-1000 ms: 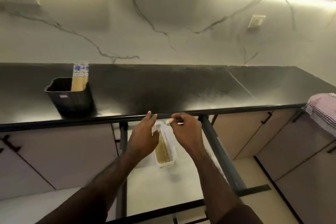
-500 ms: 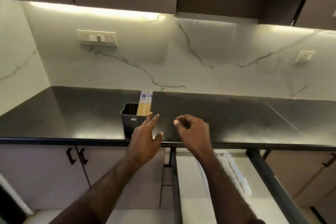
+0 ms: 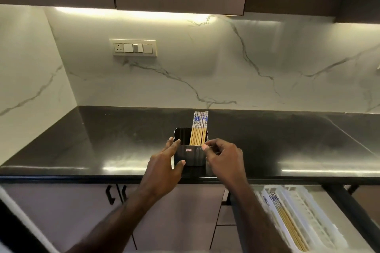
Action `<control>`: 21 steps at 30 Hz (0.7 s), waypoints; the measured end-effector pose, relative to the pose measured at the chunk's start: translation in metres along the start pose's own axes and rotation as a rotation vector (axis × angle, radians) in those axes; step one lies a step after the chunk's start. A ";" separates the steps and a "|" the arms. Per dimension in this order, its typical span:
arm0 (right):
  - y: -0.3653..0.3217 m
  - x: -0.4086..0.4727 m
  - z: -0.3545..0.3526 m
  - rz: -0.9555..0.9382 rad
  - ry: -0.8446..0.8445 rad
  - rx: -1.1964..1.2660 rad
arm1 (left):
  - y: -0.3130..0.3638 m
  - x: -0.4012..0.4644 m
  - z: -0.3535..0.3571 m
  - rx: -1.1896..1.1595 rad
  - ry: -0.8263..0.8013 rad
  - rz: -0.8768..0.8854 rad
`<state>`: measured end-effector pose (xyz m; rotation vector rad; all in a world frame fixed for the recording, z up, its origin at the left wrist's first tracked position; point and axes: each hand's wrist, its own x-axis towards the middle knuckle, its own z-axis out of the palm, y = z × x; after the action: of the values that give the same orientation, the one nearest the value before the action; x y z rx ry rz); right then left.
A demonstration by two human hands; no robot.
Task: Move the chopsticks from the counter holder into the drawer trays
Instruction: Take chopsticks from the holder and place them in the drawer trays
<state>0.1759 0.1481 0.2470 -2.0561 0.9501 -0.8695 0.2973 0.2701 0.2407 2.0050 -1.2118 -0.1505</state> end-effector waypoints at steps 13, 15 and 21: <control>0.045 0.124 0.056 0.090 -0.039 -0.007 | -0.038 0.151 0.044 -0.048 -0.064 -0.045; 0.054 0.145 0.063 0.120 -0.069 0.006 | -0.041 0.178 0.054 -0.056 -0.058 -0.059; 0.066 0.179 0.085 0.176 -0.149 -0.048 | -0.055 0.228 0.076 -0.063 -0.092 -0.103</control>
<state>0.3110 -0.0040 0.1989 -2.0112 1.0596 -0.5978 0.4240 0.0605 0.2142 2.0251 -1.1466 -0.3308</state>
